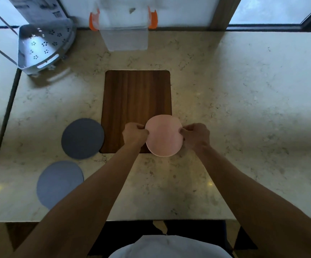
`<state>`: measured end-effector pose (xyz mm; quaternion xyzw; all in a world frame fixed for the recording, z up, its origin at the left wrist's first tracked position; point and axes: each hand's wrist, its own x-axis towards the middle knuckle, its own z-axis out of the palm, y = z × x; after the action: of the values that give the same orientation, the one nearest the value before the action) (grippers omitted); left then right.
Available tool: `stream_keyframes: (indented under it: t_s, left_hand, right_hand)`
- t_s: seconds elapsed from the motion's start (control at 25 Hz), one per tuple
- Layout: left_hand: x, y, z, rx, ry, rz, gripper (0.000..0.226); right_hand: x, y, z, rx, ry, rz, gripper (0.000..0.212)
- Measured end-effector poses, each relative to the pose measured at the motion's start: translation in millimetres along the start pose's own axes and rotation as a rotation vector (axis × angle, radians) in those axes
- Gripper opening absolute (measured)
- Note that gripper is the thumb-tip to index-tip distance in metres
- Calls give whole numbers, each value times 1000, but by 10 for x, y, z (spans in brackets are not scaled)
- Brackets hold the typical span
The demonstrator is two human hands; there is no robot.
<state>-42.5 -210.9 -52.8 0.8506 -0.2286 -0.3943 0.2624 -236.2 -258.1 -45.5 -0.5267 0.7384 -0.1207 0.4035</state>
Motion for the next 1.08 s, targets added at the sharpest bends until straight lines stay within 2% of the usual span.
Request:
stream_keyframes:
  t_s: [0.16, 0.28, 0.52, 0.68, 0.88, 1.08]
  left_hand:
    - [80, -177, -670, -108, 74, -46, 17]
    - [195, -462, -1189, -149, 136, -43, 14]
    - [545, -972, -2077, -272, 162, -147, 19]
    - [726, -1204, -2319, -308, 211, -158, 14]
    - [888, -1419, -2390, -306, 187, -115, 13]
    - [942, -1531, -2382, -172, 180, -23, 21]
  right_hand:
    - [-187, -472, 385, 65, -96, -76, 10]
    - [-360, -808, 765, 69, -186, -143, 23]
    - [-629, -1433, 1635, 69, -318, -207, 19]
    - [-669, -1572, 2023, 69, -335, -192, 13]
    - [-638, -1564, 2253, 36, -336, -145, 12]
    - [-649, -1543, 2337, -163, -241, -215, 16]
